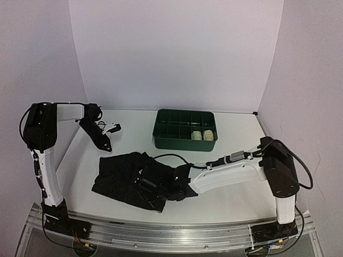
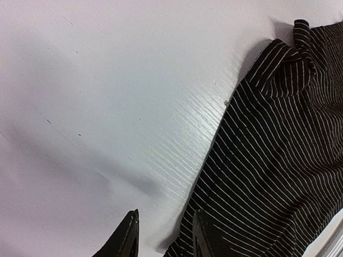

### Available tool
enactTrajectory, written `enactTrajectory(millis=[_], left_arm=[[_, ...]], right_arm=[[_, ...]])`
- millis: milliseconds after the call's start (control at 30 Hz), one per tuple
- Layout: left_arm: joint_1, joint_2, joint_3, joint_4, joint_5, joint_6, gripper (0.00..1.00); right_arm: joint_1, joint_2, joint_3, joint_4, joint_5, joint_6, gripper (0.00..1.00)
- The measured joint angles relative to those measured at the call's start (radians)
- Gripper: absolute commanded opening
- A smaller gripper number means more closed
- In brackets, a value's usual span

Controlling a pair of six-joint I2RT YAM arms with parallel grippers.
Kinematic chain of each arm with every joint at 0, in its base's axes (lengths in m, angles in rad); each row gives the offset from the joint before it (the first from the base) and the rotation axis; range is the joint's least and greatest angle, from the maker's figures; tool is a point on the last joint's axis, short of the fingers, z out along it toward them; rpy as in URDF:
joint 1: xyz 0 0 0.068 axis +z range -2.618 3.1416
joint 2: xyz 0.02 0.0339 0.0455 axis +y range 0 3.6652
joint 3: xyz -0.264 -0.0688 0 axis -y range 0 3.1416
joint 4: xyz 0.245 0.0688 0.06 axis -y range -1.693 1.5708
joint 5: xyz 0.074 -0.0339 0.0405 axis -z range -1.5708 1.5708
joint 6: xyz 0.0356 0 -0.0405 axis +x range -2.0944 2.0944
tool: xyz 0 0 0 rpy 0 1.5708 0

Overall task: Roll the underwear
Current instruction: Flatten out the underwear at the center of the board.

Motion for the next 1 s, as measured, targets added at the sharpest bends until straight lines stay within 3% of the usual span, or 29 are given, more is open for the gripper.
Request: enactTrajectory(millis=[167,400,733,900,1000], left_arm=[[-0.004,0.003,-0.013,0.03,0.0,0.0,0.34],[-0.002,0.002,-0.064,0.038,0.013,-0.001,0.35],[-0.002,-0.081,-0.089,0.011,0.125,-0.053,0.39],[-0.002,-0.161,-0.141,0.009,0.182,-0.081,0.39],[-0.002,-0.184,-0.182,0.013,0.208,-0.103,0.39]], right_arm=[[-0.003,0.089,-0.005,-0.014,0.014,0.141,0.0],[-0.071,0.051,-0.087,-0.012,0.03,0.243,0.0],[-0.357,-0.013,-0.143,-0.18,0.102,-0.003,0.03],[-0.332,-0.032,-0.059,-0.254,0.112,-0.139,0.13],[-0.264,-0.047,0.038,-0.269,0.129,-0.177,0.1]])
